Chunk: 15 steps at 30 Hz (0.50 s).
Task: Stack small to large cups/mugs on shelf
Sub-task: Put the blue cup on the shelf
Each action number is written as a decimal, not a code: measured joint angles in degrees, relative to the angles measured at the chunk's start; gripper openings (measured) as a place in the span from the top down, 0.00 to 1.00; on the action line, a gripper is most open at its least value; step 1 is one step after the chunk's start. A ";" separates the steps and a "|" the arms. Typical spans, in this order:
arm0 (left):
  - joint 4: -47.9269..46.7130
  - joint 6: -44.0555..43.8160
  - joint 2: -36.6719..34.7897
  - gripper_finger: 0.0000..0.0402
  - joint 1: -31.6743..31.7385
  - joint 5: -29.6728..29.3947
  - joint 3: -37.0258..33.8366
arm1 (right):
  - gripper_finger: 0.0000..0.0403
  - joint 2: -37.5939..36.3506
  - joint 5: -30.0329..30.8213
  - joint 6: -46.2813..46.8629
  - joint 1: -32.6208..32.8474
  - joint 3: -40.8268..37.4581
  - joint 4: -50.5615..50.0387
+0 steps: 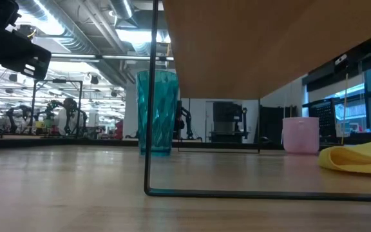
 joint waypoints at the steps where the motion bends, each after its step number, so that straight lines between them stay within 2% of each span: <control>1: 0.00 -0.01 0.01 0.86 0.00 0.00 0.00 | 0.82 0.01 0.01 0.00 0.00 -0.02 0.00; 15: 0.31 -0.81 0.01 0.86 -0.01 0.01 0.00 | 0.82 0.00 0.00 0.00 0.00 0.00 0.00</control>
